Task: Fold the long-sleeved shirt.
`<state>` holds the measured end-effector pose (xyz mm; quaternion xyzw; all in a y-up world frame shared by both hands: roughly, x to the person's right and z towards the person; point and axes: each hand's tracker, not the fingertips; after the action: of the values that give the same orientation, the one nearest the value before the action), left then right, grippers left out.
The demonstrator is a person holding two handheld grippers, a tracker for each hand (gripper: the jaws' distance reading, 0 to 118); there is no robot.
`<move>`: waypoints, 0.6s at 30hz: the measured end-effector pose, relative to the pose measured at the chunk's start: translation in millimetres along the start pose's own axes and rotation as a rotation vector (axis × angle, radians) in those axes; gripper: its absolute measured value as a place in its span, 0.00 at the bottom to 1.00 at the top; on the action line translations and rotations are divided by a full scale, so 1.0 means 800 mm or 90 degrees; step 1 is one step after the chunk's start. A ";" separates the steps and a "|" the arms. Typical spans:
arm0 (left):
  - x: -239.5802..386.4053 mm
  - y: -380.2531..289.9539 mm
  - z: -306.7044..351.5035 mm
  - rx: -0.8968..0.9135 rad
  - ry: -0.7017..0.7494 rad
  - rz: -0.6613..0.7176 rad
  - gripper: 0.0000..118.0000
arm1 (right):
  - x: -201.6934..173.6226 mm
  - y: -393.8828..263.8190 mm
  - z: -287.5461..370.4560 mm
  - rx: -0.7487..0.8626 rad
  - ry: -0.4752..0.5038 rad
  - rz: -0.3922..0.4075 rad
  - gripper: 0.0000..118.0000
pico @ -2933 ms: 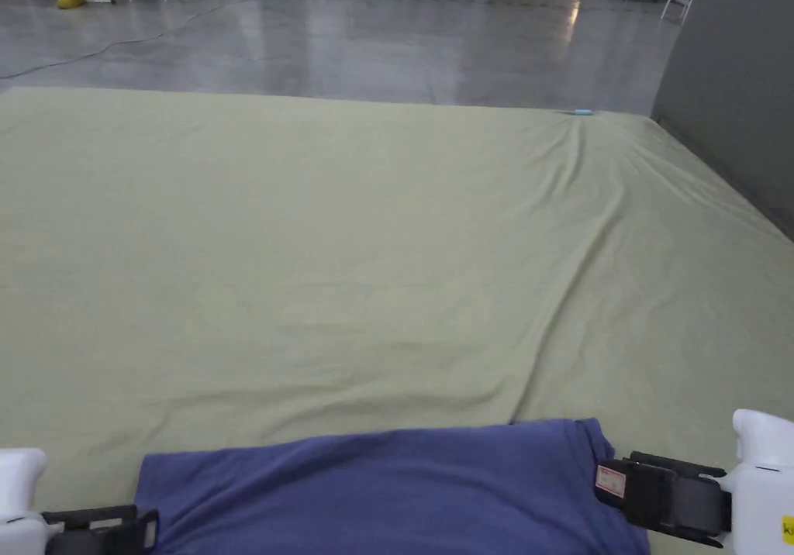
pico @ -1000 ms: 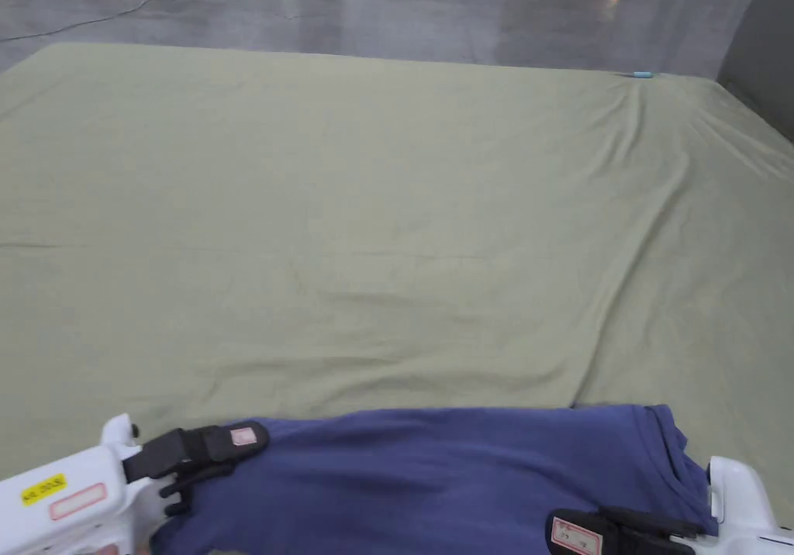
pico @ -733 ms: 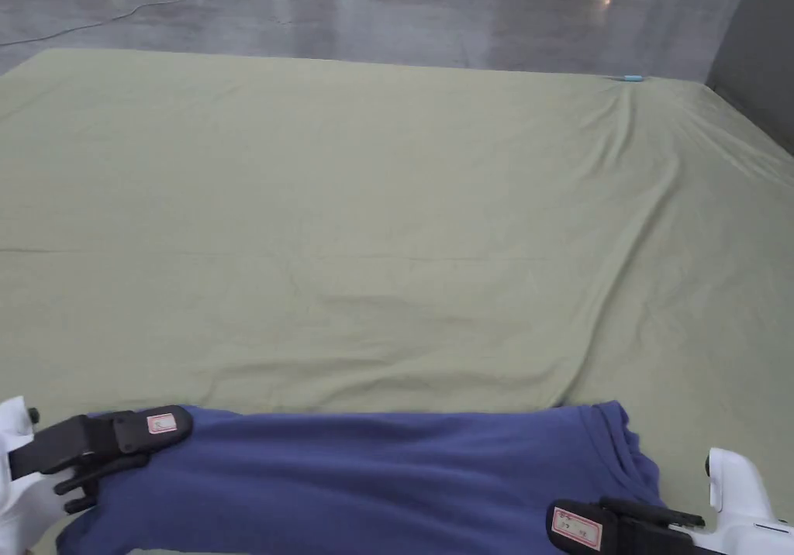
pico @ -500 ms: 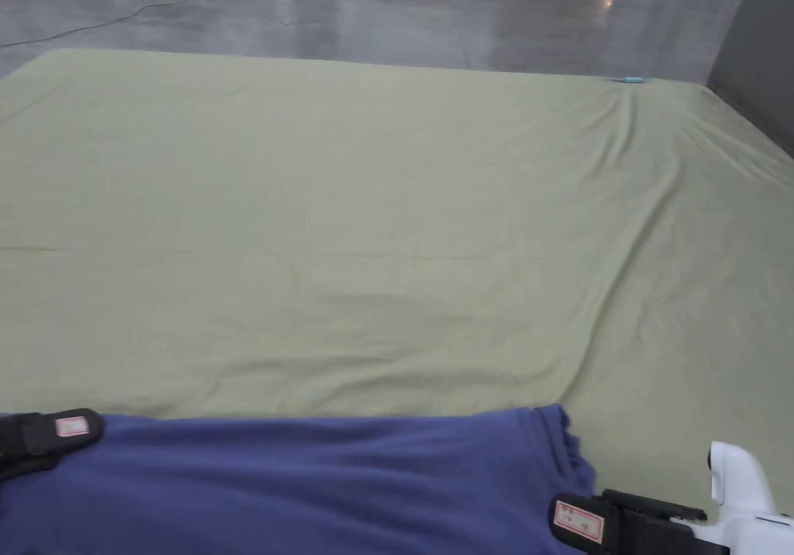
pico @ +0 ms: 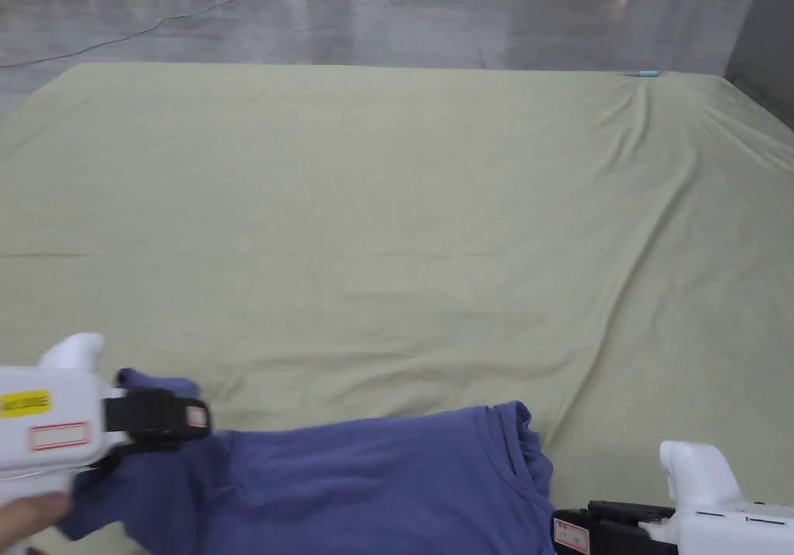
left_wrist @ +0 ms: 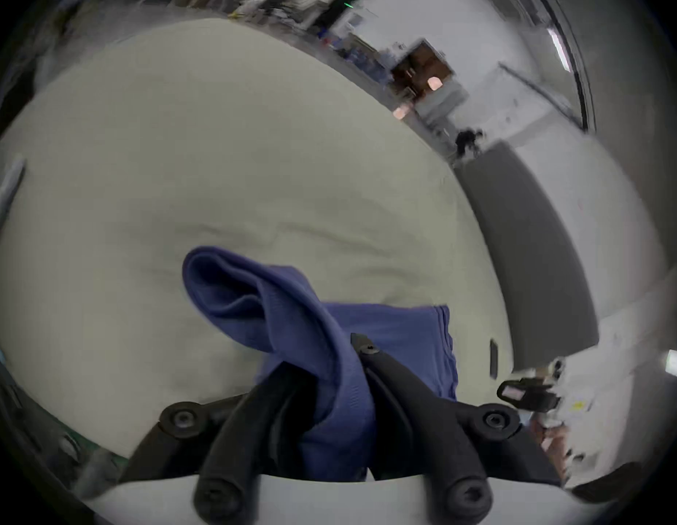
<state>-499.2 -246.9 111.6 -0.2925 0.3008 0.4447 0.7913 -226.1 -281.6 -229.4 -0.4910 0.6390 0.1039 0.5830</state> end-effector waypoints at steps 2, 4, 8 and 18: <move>0.035 0.002 -0.034 -0.037 -0.041 -0.027 0.03 | 0.002 -0.001 0.005 0.003 0.001 -0.006 0.00; 0.069 0.001 -0.077 -0.077 -0.079 -0.036 0.03 | 0.008 -0.002 0.011 0.005 -0.003 -0.014 0.00; 0.118 -0.012 -0.169 -0.147 -0.074 -0.051 0.03 | 0.019 -0.007 0.023 0.009 -0.013 -0.028 0.00; 0.121 -0.038 -0.245 -0.150 -0.138 0.053 0.86 | 0.039 -0.022 0.047 0.019 -0.019 -0.044 0.00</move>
<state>-473.7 -352.6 -80.5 -0.3210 0.1716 0.5385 0.7600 -184.0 -279.6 -259.6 -0.5023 0.6141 0.0816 0.6032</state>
